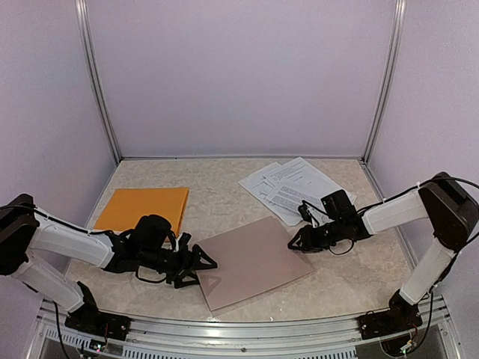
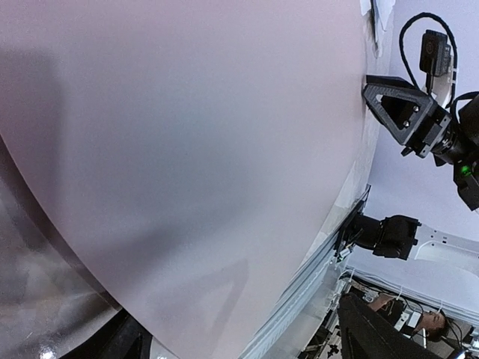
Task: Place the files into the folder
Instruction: Pick up the folder from the center of the board, then open the folder at the center of the board.
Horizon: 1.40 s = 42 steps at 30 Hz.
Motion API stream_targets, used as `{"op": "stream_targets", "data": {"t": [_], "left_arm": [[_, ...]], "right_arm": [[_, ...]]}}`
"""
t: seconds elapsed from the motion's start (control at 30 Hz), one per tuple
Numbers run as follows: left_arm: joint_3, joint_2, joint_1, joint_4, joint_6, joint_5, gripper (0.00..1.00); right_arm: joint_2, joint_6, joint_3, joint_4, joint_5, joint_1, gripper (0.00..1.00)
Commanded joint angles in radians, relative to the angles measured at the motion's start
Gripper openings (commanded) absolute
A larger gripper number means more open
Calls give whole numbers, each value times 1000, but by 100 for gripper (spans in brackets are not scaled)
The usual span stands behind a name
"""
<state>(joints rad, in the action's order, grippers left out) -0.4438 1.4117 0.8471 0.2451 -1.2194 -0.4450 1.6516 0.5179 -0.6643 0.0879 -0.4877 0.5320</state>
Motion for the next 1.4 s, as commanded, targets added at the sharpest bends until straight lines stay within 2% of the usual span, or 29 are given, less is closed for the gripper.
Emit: {"op": "stream_targets", "data": {"t": [0.0, 0.3, 0.47, 0.53, 0.73, 0.93, 1.03, 1.17, 1.37], "left_arm": [[14, 10, -11, 166, 3, -7, 81], [38, 44, -33, 350, -10, 2, 75], [36, 73, -38, 396, -19, 1, 72], [26, 80, -41, 400, -14, -8, 68], [-5, 68, -43, 351, 36, -1, 48], [-66, -19, -33, 206, 144, 11, 19], [-123, -91, 3, 57, 248, 97, 2], [-201, -216, 54, -123, 378, 231, 0], [-355, -269, 125, -366, 571, 417, 0]], "right_arm": [[34, 1, 20, -4, -8, 9, 32], [45, -8, 15, -7, -9, 9, 32], [45, -9, 14, -12, -8, 9, 32], [43, -11, 11, -15, -8, 9, 32], [27, -30, -6, -54, 8, 10, 32], [-9, -69, -48, -146, 37, 8, 32], [-56, -90, -82, -219, 69, 8, 32], [-128, -111, -139, -308, 103, -1, 33], [-199, -133, -214, -402, 145, -20, 34]]}}
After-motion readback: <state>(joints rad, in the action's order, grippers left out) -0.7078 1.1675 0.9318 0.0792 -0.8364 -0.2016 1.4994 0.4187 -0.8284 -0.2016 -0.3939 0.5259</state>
